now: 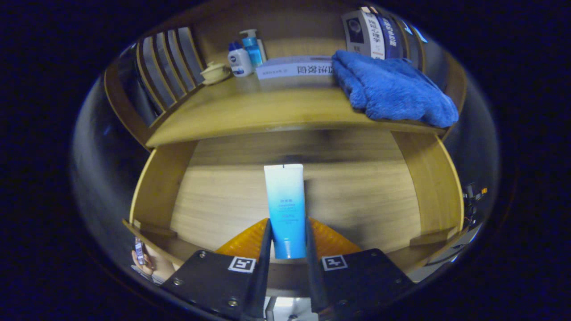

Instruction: Pull open the drawer, take out the items inside it, and place them on the countertop above the cabinet.

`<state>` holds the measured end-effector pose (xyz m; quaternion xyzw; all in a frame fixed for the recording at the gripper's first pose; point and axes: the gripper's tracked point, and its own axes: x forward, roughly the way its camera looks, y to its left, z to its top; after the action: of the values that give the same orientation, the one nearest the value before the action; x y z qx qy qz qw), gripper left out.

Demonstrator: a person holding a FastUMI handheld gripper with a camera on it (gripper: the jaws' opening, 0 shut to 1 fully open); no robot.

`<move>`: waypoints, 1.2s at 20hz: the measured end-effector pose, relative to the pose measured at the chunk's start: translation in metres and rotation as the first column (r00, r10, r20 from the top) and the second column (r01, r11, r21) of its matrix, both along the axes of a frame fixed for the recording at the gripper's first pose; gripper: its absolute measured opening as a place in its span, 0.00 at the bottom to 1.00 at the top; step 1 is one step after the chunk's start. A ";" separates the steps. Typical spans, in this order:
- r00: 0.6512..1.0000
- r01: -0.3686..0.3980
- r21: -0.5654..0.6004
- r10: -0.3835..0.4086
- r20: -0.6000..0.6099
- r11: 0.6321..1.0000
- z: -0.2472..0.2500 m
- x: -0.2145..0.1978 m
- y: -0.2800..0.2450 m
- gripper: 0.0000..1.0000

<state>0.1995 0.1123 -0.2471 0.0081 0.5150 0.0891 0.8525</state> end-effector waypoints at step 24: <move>0.964 0.128 -0.049 -0.113 0.239 0.991 0.031 0.136 0.023 0.39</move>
<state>0.3358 0.1357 -0.2161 0.0014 0.4113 0.0209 0.9112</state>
